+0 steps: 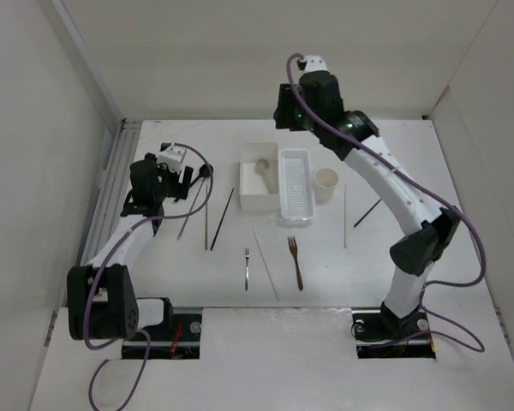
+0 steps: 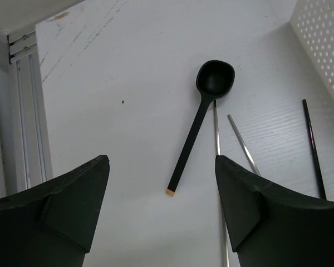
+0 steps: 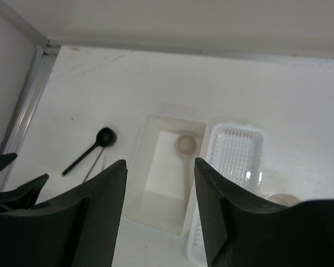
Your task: Sort the eating utensils into containers
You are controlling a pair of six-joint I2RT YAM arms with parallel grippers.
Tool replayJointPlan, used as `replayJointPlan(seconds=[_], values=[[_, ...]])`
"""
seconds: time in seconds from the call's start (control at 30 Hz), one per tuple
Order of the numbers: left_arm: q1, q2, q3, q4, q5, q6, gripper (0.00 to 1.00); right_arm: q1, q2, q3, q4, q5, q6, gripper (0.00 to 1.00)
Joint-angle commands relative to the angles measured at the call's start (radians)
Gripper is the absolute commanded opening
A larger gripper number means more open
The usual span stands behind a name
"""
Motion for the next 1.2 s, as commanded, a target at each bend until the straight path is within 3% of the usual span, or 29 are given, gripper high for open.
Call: replayJointPlan(seconds=[0.0, 0.17, 0.33, 0.5, 0.6, 0.63, 0.73, 0.83, 1.17], values=[[-0.003, 0.061, 0.100, -0.008, 0.086, 0.116, 0.74, -0.068, -0.042, -0.075, 0.085, -0.047, -0.046, 0.58], [-0.003, 0.271, 0.229, -0.081, 0.117, 0.185, 0.68, -0.106, -0.074, -0.140, 0.139, -0.084, -0.089, 0.58], [-0.003, 0.425, 0.358, -0.131, 0.140, 0.265, 0.68, -0.157, -0.040, -0.116, 0.172, -0.132, -0.110, 0.58], [-0.003, 0.533, 0.452, -0.264, 0.258, 0.319, 0.84, -0.194, 0.033, -0.054, 0.172, -0.175, -0.129, 0.58], [-0.003, 0.606, 0.554, -0.315, 0.247, 0.288, 0.84, -0.215, 0.075, -0.008, 0.172, -0.199, -0.129, 0.58], [0.008, 0.644, 0.580, -0.348, 0.247, 0.279, 0.78, -0.215, 0.084, 0.006, 0.162, -0.199, -0.129, 0.58], [0.045, 0.670, 0.628, -0.384, 0.274, 0.261, 0.75, -0.236, 0.084, 0.017, 0.151, -0.199, -0.129, 0.59], [0.045, 0.670, 0.640, -0.404, 0.304, 0.334, 0.73, -0.247, 0.084, -0.003, 0.172, -0.190, -0.129, 0.59], [0.045, 0.690, 0.653, -0.562, 0.227, 0.532, 0.70, -0.278, 0.056, -0.023, 0.172, -0.150, -0.129, 0.59]])
